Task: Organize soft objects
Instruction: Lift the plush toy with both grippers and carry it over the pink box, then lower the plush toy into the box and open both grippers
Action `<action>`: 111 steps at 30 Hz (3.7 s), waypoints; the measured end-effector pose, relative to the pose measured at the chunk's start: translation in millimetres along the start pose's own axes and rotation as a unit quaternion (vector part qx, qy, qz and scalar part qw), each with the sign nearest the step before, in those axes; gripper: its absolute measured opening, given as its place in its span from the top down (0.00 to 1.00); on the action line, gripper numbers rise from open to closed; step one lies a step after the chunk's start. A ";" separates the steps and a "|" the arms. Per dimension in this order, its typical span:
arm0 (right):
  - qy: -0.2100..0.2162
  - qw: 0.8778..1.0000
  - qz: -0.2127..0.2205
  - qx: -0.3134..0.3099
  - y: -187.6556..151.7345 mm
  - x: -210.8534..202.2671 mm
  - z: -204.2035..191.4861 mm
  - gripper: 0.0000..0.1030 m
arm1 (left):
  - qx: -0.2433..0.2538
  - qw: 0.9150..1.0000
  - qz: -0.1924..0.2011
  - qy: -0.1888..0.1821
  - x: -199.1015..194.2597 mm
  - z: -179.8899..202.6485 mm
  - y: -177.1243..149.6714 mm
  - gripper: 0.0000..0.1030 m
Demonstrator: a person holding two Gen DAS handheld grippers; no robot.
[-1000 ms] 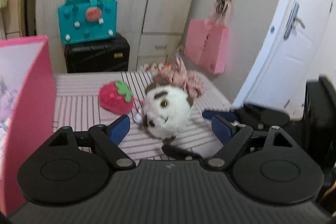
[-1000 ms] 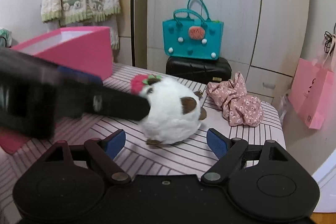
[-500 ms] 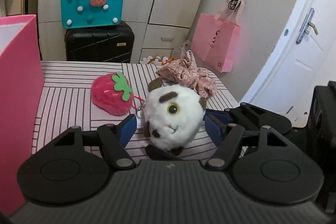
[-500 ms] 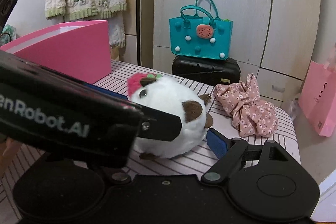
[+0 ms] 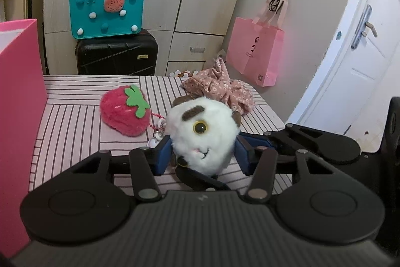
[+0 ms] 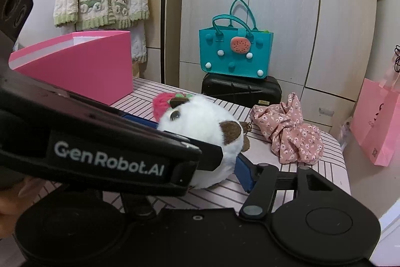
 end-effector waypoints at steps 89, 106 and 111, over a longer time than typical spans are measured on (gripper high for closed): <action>0.170 0.980 0.020 -0.096 157.7 -120.6 -189.1 0.37 | -0.042 0.998 -0.033 -0.030 -292.0 -93.8 39.5 0.54; 0.207 0.971 -0.017 -0.120 186.3 12.7 -185.2 0.37 | -0.112 0.993 -0.019 0.042 -218.9 -178.4 79.6 0.53; 0.208 0.967 -0.040 -0.138 182.8 40.3 -189.0 0.37 | -0.117 0.990 -0.036 0.063 -195.7 -193.9 78.1 0.53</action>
Point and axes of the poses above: each gripper's, at about its wrist camera, not at the fingertips, and x roughly the way its jaws point, z to its right, y to its top, the point moved 1 cm from there along x, roughly the way its jaws point, and after that the axes turned 3 degrees about -x, right-handed, at the moved point
